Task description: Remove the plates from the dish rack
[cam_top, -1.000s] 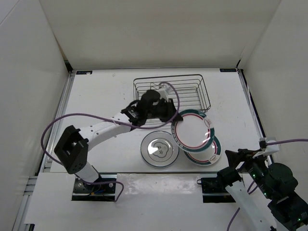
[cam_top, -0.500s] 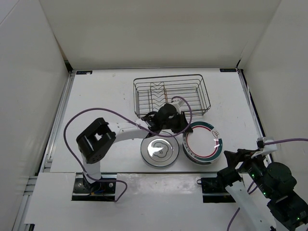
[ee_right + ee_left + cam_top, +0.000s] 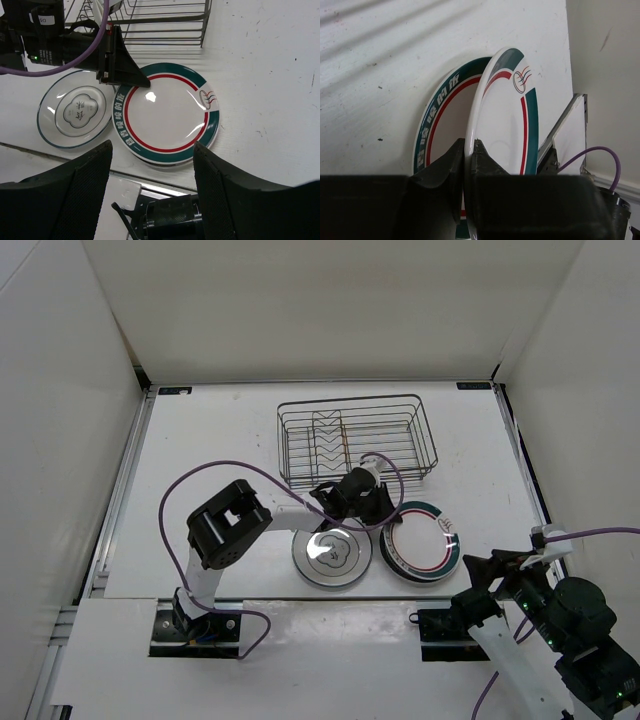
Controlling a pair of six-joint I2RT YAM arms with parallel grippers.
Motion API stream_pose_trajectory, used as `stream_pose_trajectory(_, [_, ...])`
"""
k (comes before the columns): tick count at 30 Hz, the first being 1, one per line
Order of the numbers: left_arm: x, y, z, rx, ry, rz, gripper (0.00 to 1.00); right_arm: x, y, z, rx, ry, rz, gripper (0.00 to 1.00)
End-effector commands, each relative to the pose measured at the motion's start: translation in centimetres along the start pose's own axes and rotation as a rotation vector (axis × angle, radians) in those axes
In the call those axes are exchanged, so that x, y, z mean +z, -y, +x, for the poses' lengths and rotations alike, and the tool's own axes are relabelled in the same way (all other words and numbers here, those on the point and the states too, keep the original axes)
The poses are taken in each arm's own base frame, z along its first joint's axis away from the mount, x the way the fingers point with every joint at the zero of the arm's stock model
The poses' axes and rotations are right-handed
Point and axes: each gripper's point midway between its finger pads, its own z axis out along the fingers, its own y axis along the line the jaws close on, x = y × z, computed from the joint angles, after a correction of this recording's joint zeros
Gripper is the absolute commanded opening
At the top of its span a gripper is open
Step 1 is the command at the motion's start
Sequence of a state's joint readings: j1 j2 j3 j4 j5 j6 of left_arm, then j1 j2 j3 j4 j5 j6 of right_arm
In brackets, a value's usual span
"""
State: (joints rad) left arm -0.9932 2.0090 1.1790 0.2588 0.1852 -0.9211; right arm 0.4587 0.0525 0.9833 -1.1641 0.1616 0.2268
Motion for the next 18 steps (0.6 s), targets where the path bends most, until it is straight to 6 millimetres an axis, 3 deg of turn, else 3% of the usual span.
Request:
stream_pose_trajectory(1, [-0.1,3.9,-2.6,0.001,0.082,0.112,0.00,0.1,-0.4,-0.7,-0.018,0.032,-0.026,0.69])
stream_pose_trajectory(2, [0.0,3.7,-2.5,0.002,0.083,0.106,0.00,0.2,-0.5,-0.8,-0.020,0.035,-0.028,0.69])
stream_pose_trajectory(3, [0.1,3.6,-2.4,0.002,0.077,0.103,0.07,0.2,-0.4,-0.7,-0.025,0.030,-0.027,0.69])
stream_pose_trajectory(6, [0.0,3.5,-2.2,0.016,0.061,0.090,0.16,0.2,-0.5,-0.8,-0.021,0.031,-0.029,0.70])
stream_pose_trajectory(10, [-0.4,3.5,-2.4,0.060,0.063,0.070,0.36,0.3,-0.9,-0.7,-0.029,0.024,-0.051,0.70])
stream_pose_trajectory(15, [-0.4,2.9,-2.3,0.097,0.040,0.017,0.50,0.5,-1.1,-0.7,-0.036,0.003,-0.059,0.70])
stream_pose_trajectory(18, [-0.5,2.5,-2.5,0.126,0.043,-0.013,0.69,0.6,-1.0,-0.6,-0.041,-0.004,-0.056,0.71])
